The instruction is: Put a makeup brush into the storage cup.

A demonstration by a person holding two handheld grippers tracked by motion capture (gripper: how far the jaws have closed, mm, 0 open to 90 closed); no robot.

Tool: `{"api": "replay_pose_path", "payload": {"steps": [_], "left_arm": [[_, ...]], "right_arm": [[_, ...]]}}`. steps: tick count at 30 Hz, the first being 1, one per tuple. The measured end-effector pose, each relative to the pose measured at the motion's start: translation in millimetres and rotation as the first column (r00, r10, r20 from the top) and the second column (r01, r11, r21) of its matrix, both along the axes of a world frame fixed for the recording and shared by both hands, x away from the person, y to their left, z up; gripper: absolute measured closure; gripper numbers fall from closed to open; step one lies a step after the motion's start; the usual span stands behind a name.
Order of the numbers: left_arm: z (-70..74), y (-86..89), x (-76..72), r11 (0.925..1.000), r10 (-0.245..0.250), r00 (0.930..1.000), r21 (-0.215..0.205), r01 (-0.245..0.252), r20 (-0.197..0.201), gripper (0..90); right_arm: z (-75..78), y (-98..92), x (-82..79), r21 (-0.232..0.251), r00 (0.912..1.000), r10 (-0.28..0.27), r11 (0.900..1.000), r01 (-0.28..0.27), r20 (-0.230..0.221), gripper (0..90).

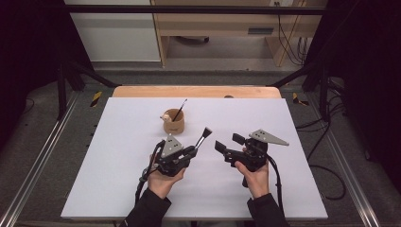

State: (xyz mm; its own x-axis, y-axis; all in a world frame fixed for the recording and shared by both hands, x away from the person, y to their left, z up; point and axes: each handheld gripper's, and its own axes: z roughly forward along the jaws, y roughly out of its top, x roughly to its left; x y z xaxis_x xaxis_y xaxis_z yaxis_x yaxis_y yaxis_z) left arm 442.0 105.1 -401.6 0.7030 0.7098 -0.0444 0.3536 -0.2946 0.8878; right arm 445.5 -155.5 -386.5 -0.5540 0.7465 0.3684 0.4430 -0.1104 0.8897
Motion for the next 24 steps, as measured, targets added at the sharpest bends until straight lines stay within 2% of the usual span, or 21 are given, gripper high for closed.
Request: {"api": "replay_pose_path", "payload": {"steps": [24], "left_arm": [[7.1, -25.7, -11.0, 0.9991, -0.041, 0.9981, -0.001, 0.041, 0.045, 79.0]], "right_arm": [[-5.8, 11.8, 1.8, 0.036, 0.9984, 0.032, 0.999, -0.03, -0.047, 23.9]]}}
